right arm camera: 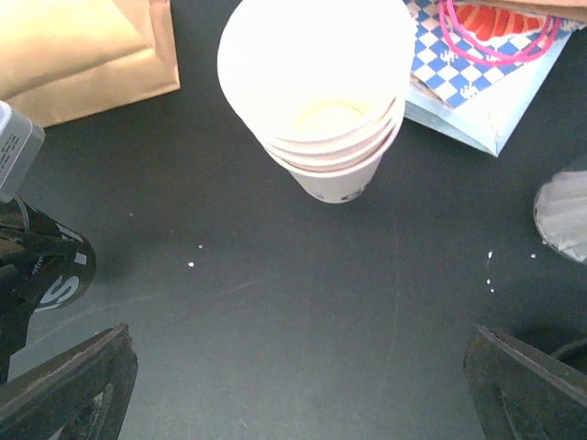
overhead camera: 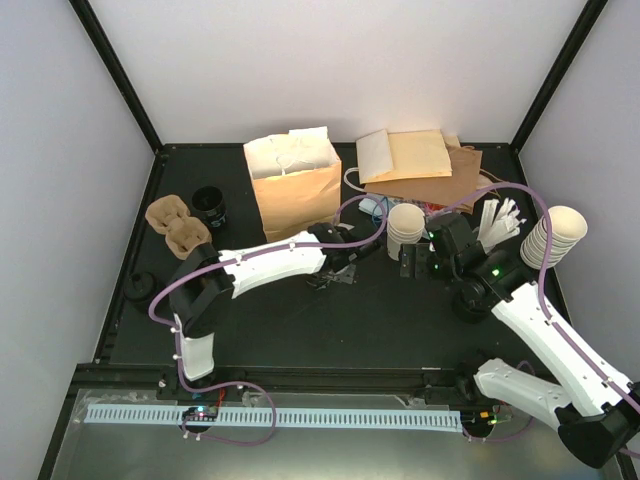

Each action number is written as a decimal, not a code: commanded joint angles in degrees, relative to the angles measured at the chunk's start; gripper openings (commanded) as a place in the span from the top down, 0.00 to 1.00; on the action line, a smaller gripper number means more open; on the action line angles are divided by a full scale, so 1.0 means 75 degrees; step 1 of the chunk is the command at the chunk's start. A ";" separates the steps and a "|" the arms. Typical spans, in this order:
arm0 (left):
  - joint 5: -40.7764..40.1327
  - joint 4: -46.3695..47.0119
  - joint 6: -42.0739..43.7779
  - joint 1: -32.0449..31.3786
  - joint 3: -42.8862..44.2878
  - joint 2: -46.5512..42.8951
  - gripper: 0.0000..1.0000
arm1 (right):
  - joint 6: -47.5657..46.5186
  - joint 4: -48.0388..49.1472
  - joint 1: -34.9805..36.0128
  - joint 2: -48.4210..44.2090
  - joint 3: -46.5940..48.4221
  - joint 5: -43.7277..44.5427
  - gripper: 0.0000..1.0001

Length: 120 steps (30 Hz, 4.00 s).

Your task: Pack the takeout coffee

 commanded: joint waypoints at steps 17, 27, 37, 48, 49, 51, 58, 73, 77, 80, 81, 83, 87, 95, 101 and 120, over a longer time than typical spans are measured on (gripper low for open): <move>0.0601 0.0401 0.0418 -0.0208 0.0336 -0.0472 0.60 | -0.0031 -0.0276 -0.0055 -0.0059 0.0000 -0.0253 0.00; 0.0819 0.0633 0.1021 0.0098 -0.0003 -0.2614 0.33 | 0.1298 -0.1967 -0.0064 0.0845 0.0979 0.0905 0.00; 0.2191 0.2859 0.1418 0.1308 -0.3371 -0.5798 0.07 | 0.2226 -0.1636 -0.0487 0.0469 -0.0343 0.0471 0.00; 0.2679 0.2694 0.2088 0.2289 -0.4262 -0.6956 0.07 | 0.1456 -0.0189 -0.3086 0.0644 -0.1073 -0.0521 0.38; 0.2695 0.2629 0.2143 0.2352 -0.4272 -0.6982 0.07 | 0.1565 -0.0156 -0.3186 0.0783 -0.1074 -0.0548 0.44; 0.2740 0.2564 0.2230 0.2442 -0.4317 -0.7036 0.07 | 0.1724 -0.0159 -0.3318 0.1089 -0.1031 -0.0526 0.45; 0.2767 0.2556 0.2333 0.2836 -0.4537 -0.7174 0.07 | 0.2236 -0.0185 -0.3356 0.1711 -0.1154 0.0217 0.44; 0.2954 0.2666 0.2403 0.3366 -0.4578 -0.6686 0.07 | 0.2465 -0.0065 -0.3361 0.1946 -0.1441 0.0498 0.46; 0.3110 0.2666 0.2427 0.3440 -0.4549 -0.6662 0.07 | 0.2456 -0.0021 -0.3367 0.2082 -0.1513 0.0324 0.47; 0.3110 0.2689 0.2440 0.3467 -0.4550 -0.6717 0.07 | 0.2435 -0.0001 -0.3368 0.2109 -0.1503 0.0323 0.53; 0.3104 0.2693 0.2446 0.3472 -0.4564 -0.6730 0.07 | 0.2426 -0.0014 -0.3367 0.2113 -0.1476 0.0320 0.60; 0.3113 0.2680 0.2436 0.3482 -0.4568 -0.6740 0.07 | 0.2406 -0.0059 -0.3367 0.2097 -0.1408 0.0323 0.67; 0.3121 0.2635 0.2448 0.3499 -0.4634 -0.6724 0.07 | 0.2397 -0.0193 -0.3361 0.2080 -0.1325 0.0484 0.76; 0.3143 0.2631 0.2489 0.3564 -0.4694 -0.6713 0.07 | 0.2398 -0.0305 -0.3364 0.2199 -0.1303 0.0510 0.84; 0.3175 0.2594 0.2507 0.3579 -0.4687 -0.6737 0.07 | 0.2365 -0.0775 -0.3367 0.1918 -0.0924 0.0797 0.91; 0.3704 0.2724 0.2496 0.3640 -0.5018 -0.6557 0.07 | 0.1808 -0.1737 -0.2220 0.1345 0.0822 0.0673 0.94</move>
